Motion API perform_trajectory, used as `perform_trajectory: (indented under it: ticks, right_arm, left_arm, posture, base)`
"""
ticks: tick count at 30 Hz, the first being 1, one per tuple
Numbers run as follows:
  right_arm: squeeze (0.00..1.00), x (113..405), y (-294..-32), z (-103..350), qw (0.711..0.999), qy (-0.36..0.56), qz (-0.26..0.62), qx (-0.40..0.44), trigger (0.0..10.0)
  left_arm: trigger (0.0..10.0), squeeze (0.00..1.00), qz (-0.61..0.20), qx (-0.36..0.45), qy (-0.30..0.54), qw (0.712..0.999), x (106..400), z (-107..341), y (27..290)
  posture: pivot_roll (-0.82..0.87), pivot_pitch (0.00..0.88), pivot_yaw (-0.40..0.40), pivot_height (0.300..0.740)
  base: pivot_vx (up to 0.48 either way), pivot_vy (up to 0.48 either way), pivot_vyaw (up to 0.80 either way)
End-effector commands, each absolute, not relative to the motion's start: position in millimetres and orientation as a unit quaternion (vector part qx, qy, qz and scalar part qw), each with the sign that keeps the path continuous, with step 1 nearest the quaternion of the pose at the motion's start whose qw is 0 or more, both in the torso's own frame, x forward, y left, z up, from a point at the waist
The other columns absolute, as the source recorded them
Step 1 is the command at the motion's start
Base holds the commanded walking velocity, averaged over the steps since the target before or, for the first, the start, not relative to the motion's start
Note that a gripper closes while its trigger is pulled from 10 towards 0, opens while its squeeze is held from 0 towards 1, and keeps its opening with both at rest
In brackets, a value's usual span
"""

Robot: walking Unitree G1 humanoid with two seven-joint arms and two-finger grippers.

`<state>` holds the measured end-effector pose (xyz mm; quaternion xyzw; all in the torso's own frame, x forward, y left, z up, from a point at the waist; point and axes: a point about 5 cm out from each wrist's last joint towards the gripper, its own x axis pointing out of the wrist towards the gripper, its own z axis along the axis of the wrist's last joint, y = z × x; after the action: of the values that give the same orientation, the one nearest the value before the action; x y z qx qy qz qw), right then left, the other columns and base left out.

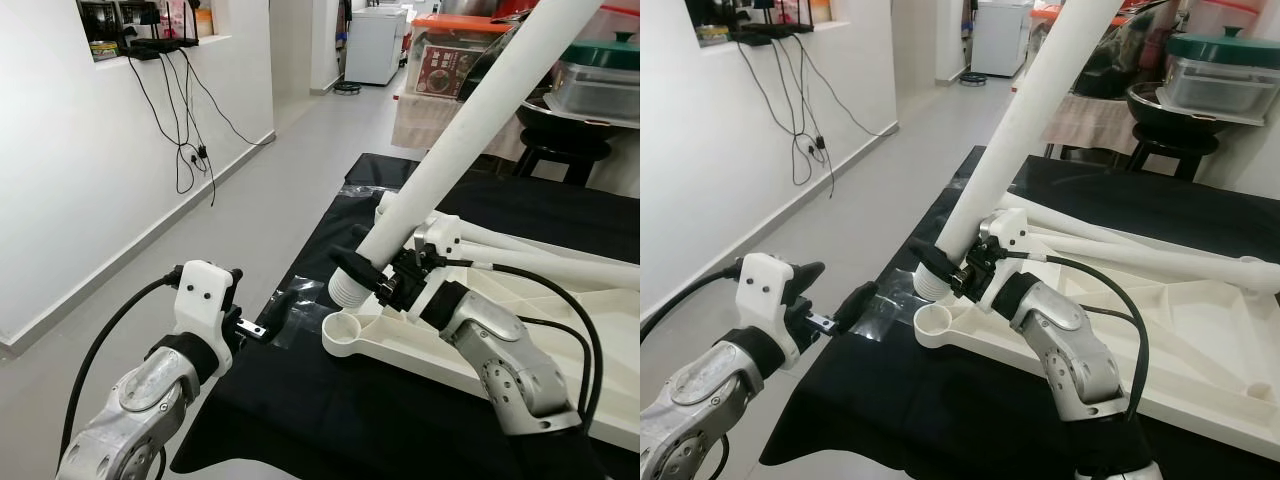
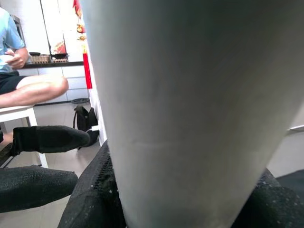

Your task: Building children table

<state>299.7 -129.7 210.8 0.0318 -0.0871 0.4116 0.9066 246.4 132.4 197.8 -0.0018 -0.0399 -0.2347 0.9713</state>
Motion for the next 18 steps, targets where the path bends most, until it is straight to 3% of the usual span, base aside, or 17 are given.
perform_trajectory:
  ticks: [1,12,18]
  right_arm:
    - [0.00,295.6,-130.9,215.8,0.899,-0.094,0.427,0.029,10.0]
    - [0.00,305.6,-120.7,221.2,0.881,-0.091,0.464,0.006,10.0]
    - [0.00,310.0,-104.9,220.0,0.846,-0.080,0.526,-0.015,10.0]
  left_arm:
    - [10.0,0.00,-0.239,-0.005,-0.038,0.970,246.6,195.4,130.1]
    - [10.0,0.00,-0.266,0.001,-0.029,0.963,249.5,195.6,123.9]
    - [10.0,0.00,-0.291,0.013,-0.013,0.956,242.5,192.1,124.0]
  posture:
    - [-0.04,0.000,-0.024,0.740]
    - [-0.06,0.012,0.006,0.740]
    - [-0.01,0.036,0.002,0.740]
  base:
    - [0.000,0.000,0.00]
    - [0.000,0.000,0.00]
    - [0.000,0.000,0.00]
